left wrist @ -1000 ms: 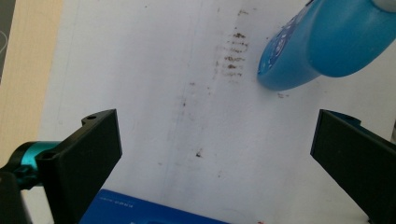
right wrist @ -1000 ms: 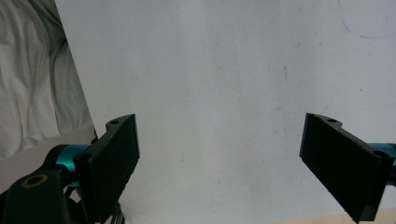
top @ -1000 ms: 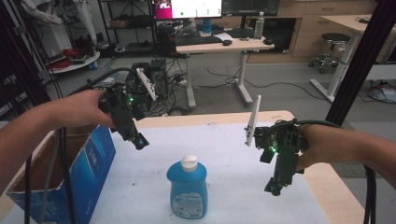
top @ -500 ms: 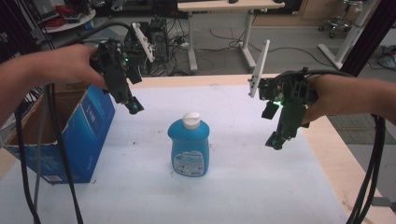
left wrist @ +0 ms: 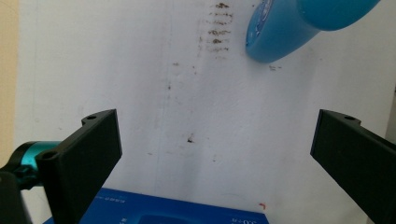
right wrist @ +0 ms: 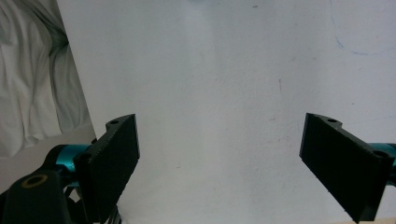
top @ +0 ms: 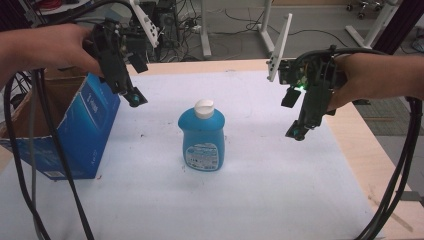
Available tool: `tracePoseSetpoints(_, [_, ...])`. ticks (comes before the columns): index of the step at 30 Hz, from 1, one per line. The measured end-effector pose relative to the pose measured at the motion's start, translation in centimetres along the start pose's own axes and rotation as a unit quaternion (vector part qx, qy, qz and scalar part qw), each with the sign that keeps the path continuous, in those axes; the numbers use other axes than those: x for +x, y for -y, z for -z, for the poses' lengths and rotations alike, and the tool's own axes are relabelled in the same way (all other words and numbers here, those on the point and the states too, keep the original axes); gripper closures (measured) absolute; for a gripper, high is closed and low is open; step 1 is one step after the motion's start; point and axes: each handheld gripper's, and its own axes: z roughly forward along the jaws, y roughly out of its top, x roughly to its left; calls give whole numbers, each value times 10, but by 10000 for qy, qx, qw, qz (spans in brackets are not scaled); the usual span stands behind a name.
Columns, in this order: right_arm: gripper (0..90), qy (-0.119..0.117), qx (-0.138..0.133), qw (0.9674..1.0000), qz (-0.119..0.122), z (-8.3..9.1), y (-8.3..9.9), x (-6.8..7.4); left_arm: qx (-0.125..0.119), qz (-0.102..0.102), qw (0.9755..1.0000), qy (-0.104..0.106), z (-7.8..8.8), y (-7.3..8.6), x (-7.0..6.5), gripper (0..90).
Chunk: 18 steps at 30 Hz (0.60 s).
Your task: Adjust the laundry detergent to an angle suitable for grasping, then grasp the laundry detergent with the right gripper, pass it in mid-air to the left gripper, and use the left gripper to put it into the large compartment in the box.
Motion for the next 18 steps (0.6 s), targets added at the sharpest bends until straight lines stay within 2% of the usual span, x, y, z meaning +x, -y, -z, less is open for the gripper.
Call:
tracePoseSetpoints(8, [116,-20,37,10000,1,-1,-3,-1,28,48,10000,-10,0,4,0,20])
tracePoseSetpoints(18, [115,5,-37,10000,35,0,-2,-1,18,16,10000,-15,0,3,-2,20])
